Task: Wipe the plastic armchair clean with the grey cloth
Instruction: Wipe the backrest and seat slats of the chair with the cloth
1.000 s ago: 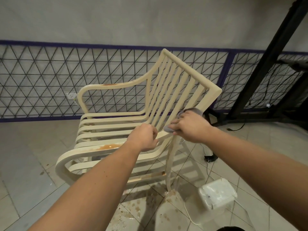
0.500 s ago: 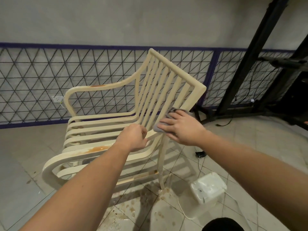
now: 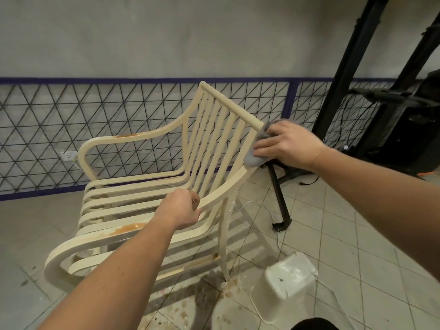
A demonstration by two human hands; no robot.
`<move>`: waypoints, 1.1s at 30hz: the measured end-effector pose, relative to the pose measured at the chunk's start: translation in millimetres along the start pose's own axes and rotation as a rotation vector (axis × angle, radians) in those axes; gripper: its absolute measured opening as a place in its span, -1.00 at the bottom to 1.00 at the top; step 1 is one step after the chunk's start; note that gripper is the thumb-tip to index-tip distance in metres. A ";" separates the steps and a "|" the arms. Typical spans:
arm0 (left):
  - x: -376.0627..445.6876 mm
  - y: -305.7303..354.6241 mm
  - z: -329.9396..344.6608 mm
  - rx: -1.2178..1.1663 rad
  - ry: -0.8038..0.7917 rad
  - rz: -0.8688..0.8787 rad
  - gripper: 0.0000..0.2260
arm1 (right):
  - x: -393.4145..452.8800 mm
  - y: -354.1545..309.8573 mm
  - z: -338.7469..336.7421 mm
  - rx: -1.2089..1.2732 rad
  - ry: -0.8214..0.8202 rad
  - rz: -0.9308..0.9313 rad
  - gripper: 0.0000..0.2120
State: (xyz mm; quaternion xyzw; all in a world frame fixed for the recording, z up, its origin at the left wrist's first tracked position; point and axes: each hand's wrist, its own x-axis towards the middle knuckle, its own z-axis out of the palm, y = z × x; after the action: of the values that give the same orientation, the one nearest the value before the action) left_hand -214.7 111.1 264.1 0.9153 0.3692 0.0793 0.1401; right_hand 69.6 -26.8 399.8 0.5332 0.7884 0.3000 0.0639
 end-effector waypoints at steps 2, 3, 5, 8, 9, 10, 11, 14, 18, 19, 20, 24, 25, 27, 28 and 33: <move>0.0 0.0 -0.3 -0.002 -0.002 -0.006 -0.74 | -4.4 10.4 -2.2 -0.023 0.045 0.068 -0.63; 0.3 0.0 -0.6 -0.004 -0.007 -0.009 -0.74 | -4.3 10.0 -1.9 -0.032 0.063 0.089 -0.64; 0.2 0.6 -1.3 -0.001 -0.017 -0.016 -0.71 | -0.1 0.7 1.7 0.013 0.086 0.083 -0.66; 0.0 0.3 -1.4 0.017 -0.024 -0.014 -0.71 | 13.0 -32.7 11.1 0.062 -0.002 0.079 -0.68; -0.2 0.1 -1.2 0.018 -0.025 -0.015 -0.72 | 18.2 -45.4 16.4 0.080 -0.042 0.082 -0.70; -0.8 0.1 -1.7 0.012 -0.029 -0.015 -0.74 | 24.5 -59.3 24.4 0.097 -0.099 0.092 -0.73; -1.7 0.4 -3.3 -0.003 -0.039 -0.012 -0.77 | 31.8 -72.6 33.4 0.105 -0.147 0.094 -0.77; -5.3 -2.8 -9.2 -0.059 -0.088 0.014 -0.84 | 52.6 -103.5 53.4 0.319 -0.173 0.157 -0.78; -20.3 -29.7 -23.4 -0.053 -0.114 0.001 -0.38 | 69.8 -103.7 43.3 0.527 -0.191 0.237 -0.64; -24.7 -38.7 -27.4 -0.029 -0.129 -0.007 -0.33 | 71.7 -99.7 40.9 0.501 -0.179 0.226 -0.64; -28.0 -47.8 -30.3 -0.010 -0.143 -0.019 -0.32 | 73.8 -95.2 42.5 0.455 -0.176 0.217 -0.64; -37.3 -69.6 -35.2 0.030 -0.182 -0.073 -0.43 | 80.1 -105.5 58.9 0.329 -0.253 0.200 -0.65; -38.7 -72.3 -34.3 0.053 -0.188 -0.070 -0.48 | 81.4 -117.3 64.5 0.381 -0.282 0.181 -0.61; -40.1 -76.2 -30.3 0.091 -0.190 -0.060 -0.55 | 82.1 -140.5 65.3 0.470 -0.287 0.131 -0.67; -40.3 -77.7 -27.6 0.100 -0.185 -0.060 -0.59 | 81.3 -146.8 65.4 0.508 -0.280 0.142 -0.73; -40.1 -80.1 -20.3 0.100 -0.128 -0.054 -0.86 | 75.1 -128.1 36.4 0.579 -0.310 0.037 -0.75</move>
State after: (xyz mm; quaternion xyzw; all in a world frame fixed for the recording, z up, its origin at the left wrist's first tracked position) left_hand -300.8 142.3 256.4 0.9140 0.3876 -0.0017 0.1196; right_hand -49.6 21.8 317.5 0.5830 0.8119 -0.0201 0.0236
